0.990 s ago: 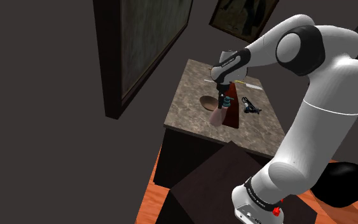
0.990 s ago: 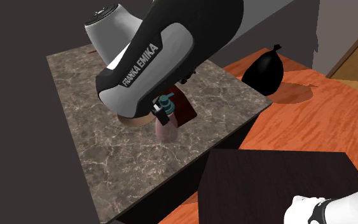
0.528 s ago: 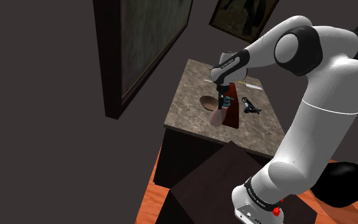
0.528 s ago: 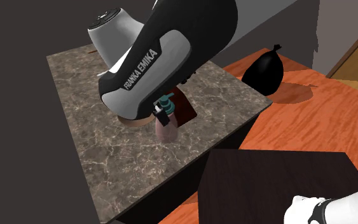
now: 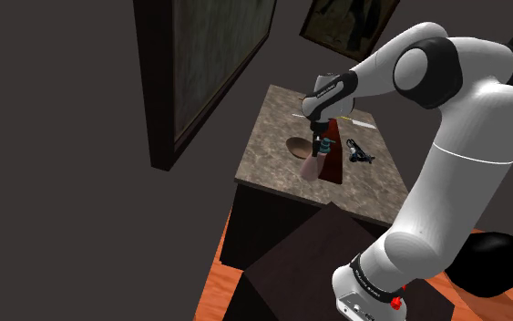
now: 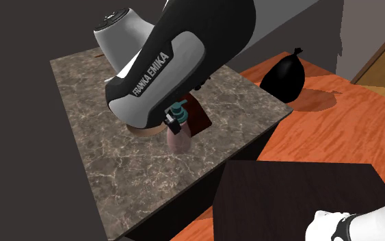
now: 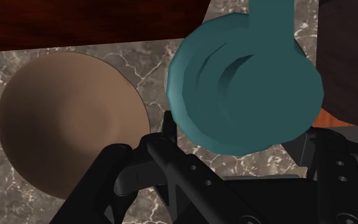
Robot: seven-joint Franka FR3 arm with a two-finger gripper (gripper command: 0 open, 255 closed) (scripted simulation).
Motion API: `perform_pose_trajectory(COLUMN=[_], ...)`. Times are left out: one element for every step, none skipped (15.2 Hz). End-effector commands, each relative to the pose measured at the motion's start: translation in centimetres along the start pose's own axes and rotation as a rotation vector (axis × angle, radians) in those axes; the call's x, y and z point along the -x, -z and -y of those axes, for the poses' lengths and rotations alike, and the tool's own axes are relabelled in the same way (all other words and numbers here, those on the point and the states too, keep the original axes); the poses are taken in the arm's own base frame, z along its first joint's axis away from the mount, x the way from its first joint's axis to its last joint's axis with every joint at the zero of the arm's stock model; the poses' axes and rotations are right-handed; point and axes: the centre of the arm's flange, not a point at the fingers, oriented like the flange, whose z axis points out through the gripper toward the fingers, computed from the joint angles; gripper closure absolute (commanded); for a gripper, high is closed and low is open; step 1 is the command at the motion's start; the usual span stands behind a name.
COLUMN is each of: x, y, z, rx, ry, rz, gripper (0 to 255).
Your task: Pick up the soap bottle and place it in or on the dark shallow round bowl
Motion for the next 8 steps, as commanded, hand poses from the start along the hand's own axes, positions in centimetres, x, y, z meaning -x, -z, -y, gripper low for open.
perform_pose_trajectory(x=[0.0, 0.0, 0.0, 0.2, 0.3, 0.4, 0.5, 0.6], y=[-0.1, -0.1, -0.1, 0.4, 0.9, 1.4, 1.9, 2.4], z=[0.0, 0.0, 0.0, 0.0, 0.0, 0.0, 0.0, 0.0], rx=[-0.002, -0.002, -0.002, -0.002, -0.002, -0.002, -0.002, -0.002], ry=[0.000, 0.000, 0.000, 0.000, 0.000, 0.000, 0.000, 0.000], rz=[0.001, 0.001, 0.001, 0.001, 0.001, 0.001, 0.001, 0.001], gripper=[255, 255, 255, 255, 255, 255, 255, 255])
